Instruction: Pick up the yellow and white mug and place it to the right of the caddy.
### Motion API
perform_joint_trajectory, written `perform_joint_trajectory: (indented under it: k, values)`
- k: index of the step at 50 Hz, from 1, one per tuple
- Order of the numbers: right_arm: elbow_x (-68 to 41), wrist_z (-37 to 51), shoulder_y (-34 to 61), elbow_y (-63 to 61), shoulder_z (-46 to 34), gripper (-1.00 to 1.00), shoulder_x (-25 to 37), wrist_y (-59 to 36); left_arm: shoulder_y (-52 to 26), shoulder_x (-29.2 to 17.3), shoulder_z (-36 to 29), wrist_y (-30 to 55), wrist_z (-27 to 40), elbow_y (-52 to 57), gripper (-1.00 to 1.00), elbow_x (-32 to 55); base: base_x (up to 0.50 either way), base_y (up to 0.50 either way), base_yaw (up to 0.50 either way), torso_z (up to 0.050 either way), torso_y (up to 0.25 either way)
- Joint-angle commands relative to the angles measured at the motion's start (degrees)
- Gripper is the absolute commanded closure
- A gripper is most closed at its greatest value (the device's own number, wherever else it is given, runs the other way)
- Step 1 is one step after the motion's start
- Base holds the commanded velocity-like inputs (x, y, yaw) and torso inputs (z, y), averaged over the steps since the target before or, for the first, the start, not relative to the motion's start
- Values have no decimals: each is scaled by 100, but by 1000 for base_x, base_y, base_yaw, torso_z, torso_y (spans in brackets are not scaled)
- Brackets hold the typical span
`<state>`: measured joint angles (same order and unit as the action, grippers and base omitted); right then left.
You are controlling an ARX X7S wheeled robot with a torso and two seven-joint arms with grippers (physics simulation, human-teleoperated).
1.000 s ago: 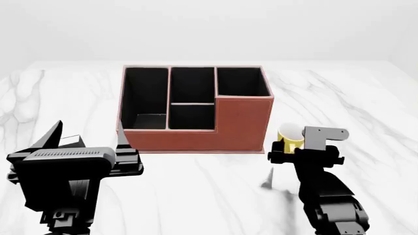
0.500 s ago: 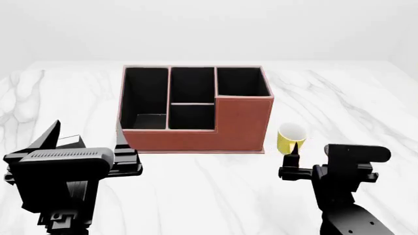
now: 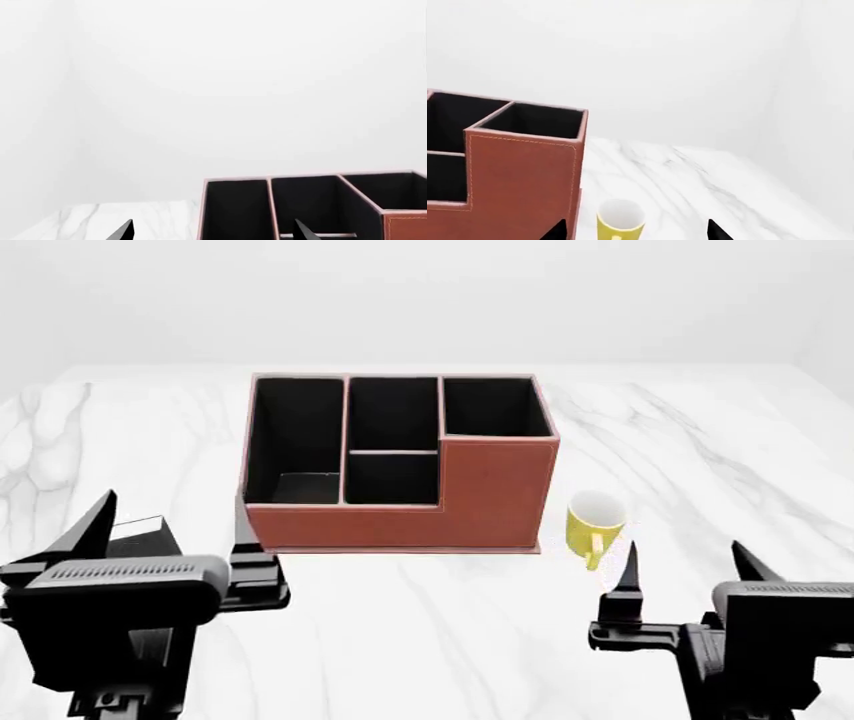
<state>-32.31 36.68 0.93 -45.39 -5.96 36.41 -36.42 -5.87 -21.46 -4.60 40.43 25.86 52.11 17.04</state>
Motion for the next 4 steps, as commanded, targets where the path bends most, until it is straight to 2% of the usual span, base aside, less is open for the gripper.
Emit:
perform_joint_trajectory:
  k: [1,4]
  values:
    - [201,279,-304,-735,-74,-100,175,-86,148,-39,-34,-109,42,83,-100,-36,0,0,0,0,0]
    - [298,323,-311,-802,-150,-100,195,-103,181,-47,-65,-142,49,87,-100,-52,0,0,0,0,0]
